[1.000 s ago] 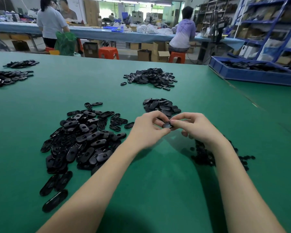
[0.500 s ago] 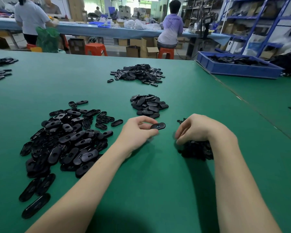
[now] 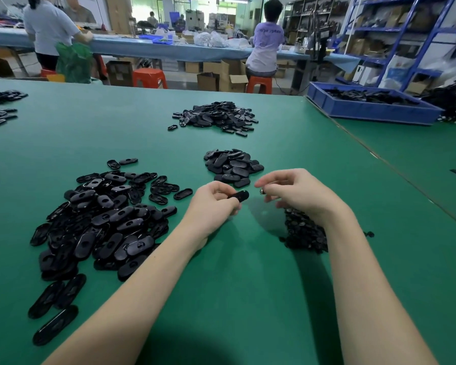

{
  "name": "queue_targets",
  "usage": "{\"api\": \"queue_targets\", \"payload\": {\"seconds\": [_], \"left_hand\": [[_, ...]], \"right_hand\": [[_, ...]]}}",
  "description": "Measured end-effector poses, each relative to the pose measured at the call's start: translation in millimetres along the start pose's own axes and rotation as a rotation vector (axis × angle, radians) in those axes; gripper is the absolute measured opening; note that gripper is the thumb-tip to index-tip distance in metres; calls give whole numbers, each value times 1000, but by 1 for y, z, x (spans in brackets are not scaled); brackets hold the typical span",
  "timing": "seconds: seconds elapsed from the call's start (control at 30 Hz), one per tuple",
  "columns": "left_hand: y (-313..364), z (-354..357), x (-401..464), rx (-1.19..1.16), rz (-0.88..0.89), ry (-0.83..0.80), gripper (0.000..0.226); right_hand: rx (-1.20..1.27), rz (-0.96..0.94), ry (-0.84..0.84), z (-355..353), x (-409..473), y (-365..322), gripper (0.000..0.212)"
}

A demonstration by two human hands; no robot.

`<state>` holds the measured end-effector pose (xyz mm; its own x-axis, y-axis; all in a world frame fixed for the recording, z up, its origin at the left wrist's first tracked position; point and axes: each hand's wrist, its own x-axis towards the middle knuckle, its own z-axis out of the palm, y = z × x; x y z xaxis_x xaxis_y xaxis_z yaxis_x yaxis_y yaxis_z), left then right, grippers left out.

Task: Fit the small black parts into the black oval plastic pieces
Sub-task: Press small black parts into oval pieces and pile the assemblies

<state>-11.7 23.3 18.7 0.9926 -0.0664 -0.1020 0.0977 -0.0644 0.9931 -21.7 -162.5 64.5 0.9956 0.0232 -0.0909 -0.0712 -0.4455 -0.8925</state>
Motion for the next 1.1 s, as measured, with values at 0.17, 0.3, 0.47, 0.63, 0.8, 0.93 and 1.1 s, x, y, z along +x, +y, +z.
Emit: {"api": "queue_targets", "payload": {"seconds": [0.17,0.3,0.47,0.63,0.8,0.93,1.1], "left_hand": [[0,1,1,-104,-27,-4,15],[1,-2,0,-171,-9,-37,25],[3,0,-1,-212,72,-55,29],[6,-2,0,-309,57,-46,27],[3,-2,1,-355,60,-21,26],[3,-1,3,-394,54,1,20],[2,-2,4,-322,50,26,13]], "right_hand": [[351,-27,-58,16,4,0,18],[375,-23,5,20,6,3,15],[433,-42,30,28,7,5,14],[336,-43,57,25,9,6,12],[292,-29,91,23,7,4,10],[299,-74,99,26,7,1,7],[160,-146,153,27,8,2,5]]}}
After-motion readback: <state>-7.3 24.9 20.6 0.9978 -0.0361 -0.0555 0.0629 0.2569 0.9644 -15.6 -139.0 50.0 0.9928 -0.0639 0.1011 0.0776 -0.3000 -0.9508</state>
